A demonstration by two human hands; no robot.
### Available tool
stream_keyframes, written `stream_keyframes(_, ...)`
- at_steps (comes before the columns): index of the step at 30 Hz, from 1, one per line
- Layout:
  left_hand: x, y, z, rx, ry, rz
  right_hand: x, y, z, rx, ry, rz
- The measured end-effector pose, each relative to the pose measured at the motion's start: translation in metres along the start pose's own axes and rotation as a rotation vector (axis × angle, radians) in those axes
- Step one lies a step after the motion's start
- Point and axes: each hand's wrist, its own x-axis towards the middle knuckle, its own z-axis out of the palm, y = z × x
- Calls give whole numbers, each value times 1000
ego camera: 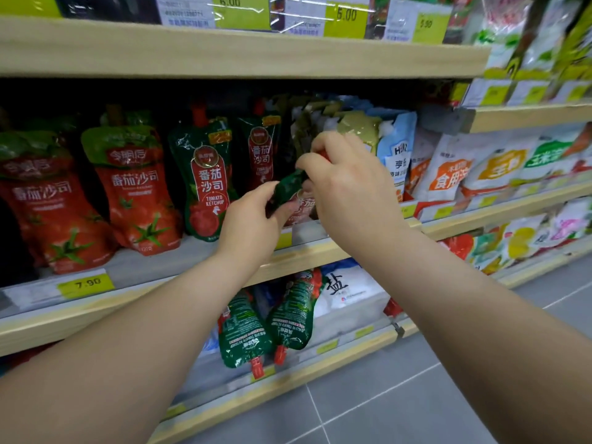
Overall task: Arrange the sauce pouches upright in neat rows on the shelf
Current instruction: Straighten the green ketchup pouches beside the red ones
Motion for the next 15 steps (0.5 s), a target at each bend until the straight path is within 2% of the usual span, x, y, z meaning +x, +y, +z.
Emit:
stream_keyframes(4, 10, -2, -5, -23, -11, -62, -19, 2, 14, 169, 104, 163)
stream_keyframes(7, 17, -2, -9, -95, -21, -86, -43, 0, 29, 354, -71, 340)
stream_keyframes(10, 21, -2, -12, -103, -40, -102, -50, -4, 48, 492, -233, 421)
stream_keyframes(15, 24, -3, -15, -68, -72, -160, -38, -16, 74, 653, -224, 514)
